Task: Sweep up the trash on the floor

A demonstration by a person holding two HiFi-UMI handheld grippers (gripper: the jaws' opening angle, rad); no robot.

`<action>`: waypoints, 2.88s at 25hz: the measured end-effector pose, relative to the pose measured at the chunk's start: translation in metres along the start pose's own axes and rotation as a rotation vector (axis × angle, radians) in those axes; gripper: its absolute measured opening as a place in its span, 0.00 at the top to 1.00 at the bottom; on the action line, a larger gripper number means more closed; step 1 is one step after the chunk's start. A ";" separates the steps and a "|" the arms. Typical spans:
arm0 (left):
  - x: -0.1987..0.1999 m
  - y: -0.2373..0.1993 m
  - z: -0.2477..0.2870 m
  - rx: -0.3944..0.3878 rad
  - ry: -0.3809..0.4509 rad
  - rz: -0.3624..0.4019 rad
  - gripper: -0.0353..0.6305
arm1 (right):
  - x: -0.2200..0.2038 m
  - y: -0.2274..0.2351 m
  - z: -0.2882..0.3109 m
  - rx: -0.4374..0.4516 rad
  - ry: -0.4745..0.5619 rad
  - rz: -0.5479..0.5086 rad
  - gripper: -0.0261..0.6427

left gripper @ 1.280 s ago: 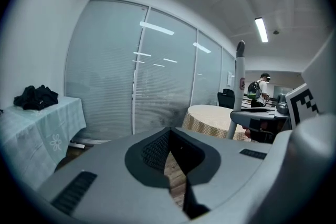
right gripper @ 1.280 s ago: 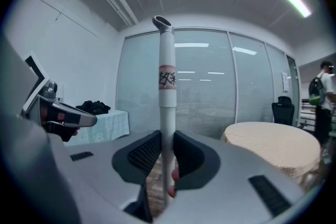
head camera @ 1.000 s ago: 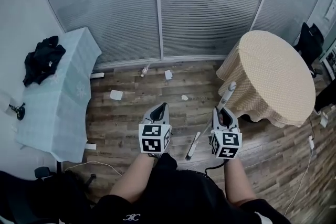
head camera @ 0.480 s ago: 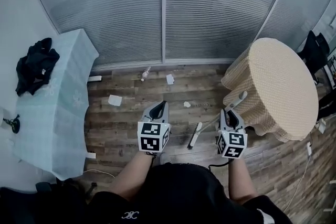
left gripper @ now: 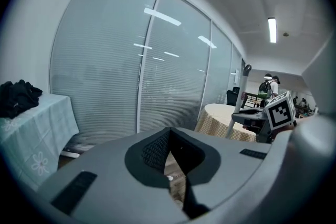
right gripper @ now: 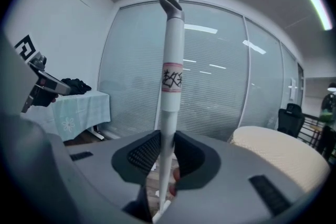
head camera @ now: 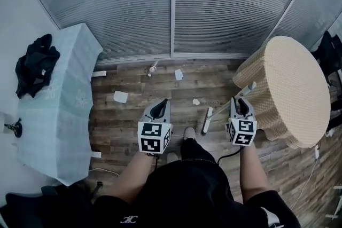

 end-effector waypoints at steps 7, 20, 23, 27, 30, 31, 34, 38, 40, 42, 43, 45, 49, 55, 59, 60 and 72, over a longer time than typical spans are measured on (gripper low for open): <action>0.017 -0.035 0.046 0.046 -0.024 0.012 0.96 | -0.028 0.009 0.074 0.021 -0.080 -0.025 0.83; 0.041 -0.062 0.171 0.023 -0.089 0.001 0.96 | -0.116 0.026 0.193 0.046 -0.288 -0.073 0.82; 0.043 -0.071 0.189 0.059 -0.109 -0.007 0.96 | -0.125 0.032 0.217 0.060 -0.316 -0.070 0.82; 0.038 -0.089 0.199 0.135 -0.129 -0.040 0.96 | -0.129 0.026 0.242 0.127 -0.344 -0.101 0.82; 0.033 -0.106 0.199 0.182 -0.147 -0.063 0.96 | -0.130 0.006 0.258 0.197 -0.346 -0.141 0.82; 0.031 -0.112 0.198 0.196 -0.153 -0.071 0.96 | -0.128 -0.002 0.262 0.217 -0.344 -0.150 0.82; 0.025 -0.128 0.190 0.242 -0.157 -0.096 0.96 | -0.122 -0.028 0.277 0.274 -0.338 -0.161 0.82; 0.021 -0.148 0.172 0.296 -0.138 -0.118 0.96 | -0.109 -0.068 0.295 0.343 -0.324 -0.172 0.83; 0.015 -0.160 0.160 0.311 -0.138 -0.127 0.96 | -0.101 -0.089 0.306 0.358 -0.320 -0.172 0.82; 0.009 -0.175 0.145 0.331 -0.138 -0.140 0.96 | -0.092 -0.110 0.318 0.361 -0.320 -0.169 0.83; 0.007 -0.184 0.137 0.344 -0.135 -0.147 0.96 | -0.087 -0.121 0.323 0.362 -0.323 -0.164 0.83; 0.005 -0.200 0.121 0.374 -0.122 -0.163 0.96 | -0.078 -0.142 0.332 0.368 -0.332 -0.148 0.82; -0.001 -0.235 0.090 0.434 -0.101 -0.194 0.96 | -0.063 -0.182 0.349 0.366 -0.368 -0.064 0.82; -0.016 -0.281 0.051 0.474 -0.096 -0.240 0.96 | -0.038 -0.249 0.365 0.366 -0.371 -0.032 0.82; -0.028 -0.311 0.029 0.478 -0.091 -0.274 0.96 | -0.022 -0.296 0.368 0.389 -0.348 -0.059 0.82; -0.030 -0.317 0.025 0.473 -0.090 -0.277 0.96 | -0.018 -0.304 0.370 0.385 -0.344 -0.067 0.83; -0.020 -0.332 0.038 0.379 -0.067 -0.243 0.96 | -0.009 -0.264 0.352 0.285 -0.343 -0.026 0.83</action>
Point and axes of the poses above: the fingertips, and each gripper's own axes: z forward along the fingers, y to its right, x out of its top, the point moved 1 cm from there along -z, backward along the fingers, and after that the axes turned 4 degrees about -x, right-handed, at the moved point
